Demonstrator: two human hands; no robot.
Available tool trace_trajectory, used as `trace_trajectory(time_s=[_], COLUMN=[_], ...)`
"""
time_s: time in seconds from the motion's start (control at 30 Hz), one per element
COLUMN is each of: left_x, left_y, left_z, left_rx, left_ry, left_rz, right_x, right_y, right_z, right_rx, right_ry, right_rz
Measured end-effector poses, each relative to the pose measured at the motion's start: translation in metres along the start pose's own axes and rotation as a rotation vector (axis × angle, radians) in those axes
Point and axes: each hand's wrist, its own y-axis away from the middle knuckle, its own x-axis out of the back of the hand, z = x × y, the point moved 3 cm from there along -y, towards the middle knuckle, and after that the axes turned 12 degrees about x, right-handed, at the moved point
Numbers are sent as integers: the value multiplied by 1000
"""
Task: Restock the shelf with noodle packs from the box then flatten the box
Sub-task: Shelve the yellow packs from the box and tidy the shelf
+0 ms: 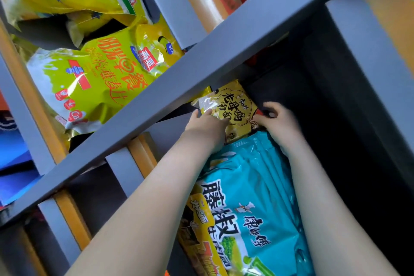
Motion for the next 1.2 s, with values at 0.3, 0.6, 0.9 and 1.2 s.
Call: trace_trajectory(time_s=[0.3,0.6,0.9,1.2], left_x=[38,55,68,26], left_y=[73,177,234,298], left_z=[-1,-6,-57,-152], left_rx=[138,237,361,578], left_ry=[646,736,835,765], left_rz=[119,364,563,754], right_x=[21,23,-12,-106], right_y=[62,121,169,243], right_z=[-61,-119,-178,-236], right_rx=[187,304,543,757], right_ry=[-83,-47,-71,-295], right_rz=[-48,-75,-53,-173])
